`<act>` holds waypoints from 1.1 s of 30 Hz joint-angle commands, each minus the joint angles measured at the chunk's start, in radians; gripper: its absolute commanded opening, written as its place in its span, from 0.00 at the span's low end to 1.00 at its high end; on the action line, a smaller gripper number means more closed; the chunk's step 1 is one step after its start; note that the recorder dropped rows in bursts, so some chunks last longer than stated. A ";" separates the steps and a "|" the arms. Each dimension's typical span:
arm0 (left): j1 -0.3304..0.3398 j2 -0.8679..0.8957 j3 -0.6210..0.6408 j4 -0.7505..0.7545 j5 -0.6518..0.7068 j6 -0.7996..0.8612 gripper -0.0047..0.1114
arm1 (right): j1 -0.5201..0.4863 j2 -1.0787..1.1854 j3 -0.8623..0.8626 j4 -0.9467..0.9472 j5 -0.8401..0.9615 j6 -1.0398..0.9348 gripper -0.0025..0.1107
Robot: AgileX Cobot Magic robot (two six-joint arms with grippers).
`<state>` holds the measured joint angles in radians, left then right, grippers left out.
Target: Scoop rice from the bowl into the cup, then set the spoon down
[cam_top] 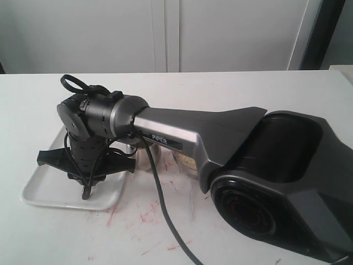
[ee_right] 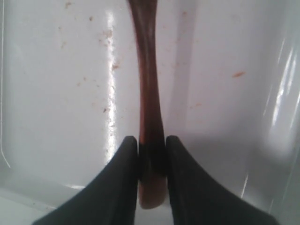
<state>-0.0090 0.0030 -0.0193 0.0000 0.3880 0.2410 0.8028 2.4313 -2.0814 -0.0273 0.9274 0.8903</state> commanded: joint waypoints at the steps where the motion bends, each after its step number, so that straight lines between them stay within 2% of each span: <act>1: -0.004 -0.003 0.009 0.000 0.039 -0.006 0.16 | -0.006 0.002 0.001 -0.007 -0.001 -0.023 0.05; 7: -0.004 -0.003 0.009 0.000 0.039 -0.006 0.16 | -0.006 0.002 0.001 -0.007 -0.001 -0.023 0.20; 13: -0.004 -0.003 0.009 0.000 0.039 -0.006 0.16 | -0.006 0.002 0.001 -0.002 -0.001 -0.023 0.29; 23: -0.004 -0.003 0.009 0.000 0.039 -0.006 0.16 | -0.006 -0.011 -0.001 0.004 -0.013 -0.023 0.30; 33: -0.004 -0.003 0.009 0.000 0.039 -0.006 0.16 | -0.006 -0.128 -0.001 0.002 -0.052 -0.033 0.30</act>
<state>-0.0090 0.0030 -0.0193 0.0000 0.3880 0.2410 0.8028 2.3512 -2.0814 -0.0214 0.8930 0.8747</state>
